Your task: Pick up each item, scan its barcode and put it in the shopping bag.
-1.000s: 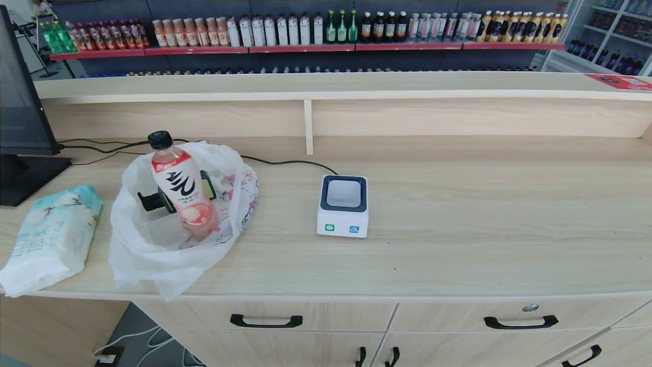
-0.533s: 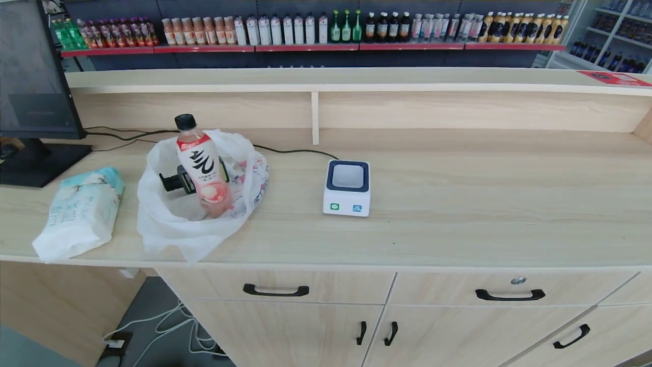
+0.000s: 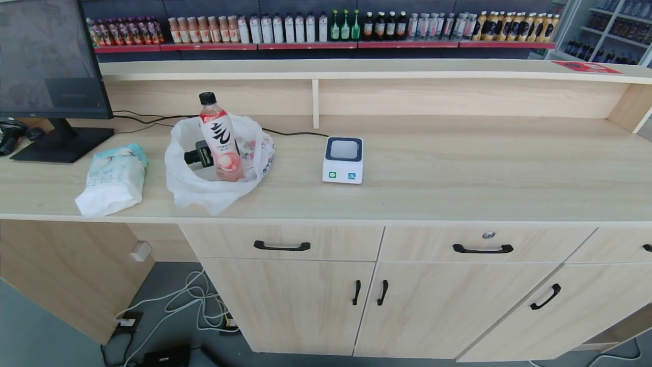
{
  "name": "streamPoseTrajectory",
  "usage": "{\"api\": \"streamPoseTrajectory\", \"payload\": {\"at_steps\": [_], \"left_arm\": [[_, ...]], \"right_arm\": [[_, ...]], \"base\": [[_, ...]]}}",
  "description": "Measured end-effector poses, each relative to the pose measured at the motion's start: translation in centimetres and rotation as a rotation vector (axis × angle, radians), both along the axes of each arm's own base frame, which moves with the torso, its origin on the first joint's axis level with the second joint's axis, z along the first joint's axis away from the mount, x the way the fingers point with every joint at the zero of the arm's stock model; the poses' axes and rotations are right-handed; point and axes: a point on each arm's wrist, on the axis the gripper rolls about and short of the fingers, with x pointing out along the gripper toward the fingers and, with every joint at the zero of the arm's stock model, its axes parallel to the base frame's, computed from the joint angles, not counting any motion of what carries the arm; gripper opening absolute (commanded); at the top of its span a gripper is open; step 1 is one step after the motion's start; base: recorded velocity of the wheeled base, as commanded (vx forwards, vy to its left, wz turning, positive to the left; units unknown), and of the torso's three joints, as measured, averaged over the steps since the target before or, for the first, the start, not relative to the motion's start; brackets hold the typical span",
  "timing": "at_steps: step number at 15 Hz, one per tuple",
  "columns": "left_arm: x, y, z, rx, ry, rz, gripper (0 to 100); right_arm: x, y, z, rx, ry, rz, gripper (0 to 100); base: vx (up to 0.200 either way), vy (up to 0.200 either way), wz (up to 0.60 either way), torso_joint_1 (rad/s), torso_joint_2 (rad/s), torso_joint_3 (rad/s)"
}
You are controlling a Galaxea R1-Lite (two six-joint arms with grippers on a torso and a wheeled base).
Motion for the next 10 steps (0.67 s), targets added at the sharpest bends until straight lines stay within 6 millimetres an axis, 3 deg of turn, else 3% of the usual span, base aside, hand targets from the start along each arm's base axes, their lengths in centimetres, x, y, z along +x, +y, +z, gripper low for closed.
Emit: {"api": "streamPoseTrajectory", "payload": {"at_steps": [4,10], "left_arm": [[0.0,0.0,0.01,0.001,-0.001,0.0,100],[0.0,0.0,0.01,0.007,-0.001,0.0,100]], "right_arm": [[0.0,0.0,0.01,-0.004,-0.001,0.0,100],[0.0,0.0,0.01,-0.01,-0.001,0.0,100]], "base": [[-0.2,0.0,0.0,0.006,0.01,0.002],[0.0,0.0,0.0,0.0,0.0,0.0]]}}
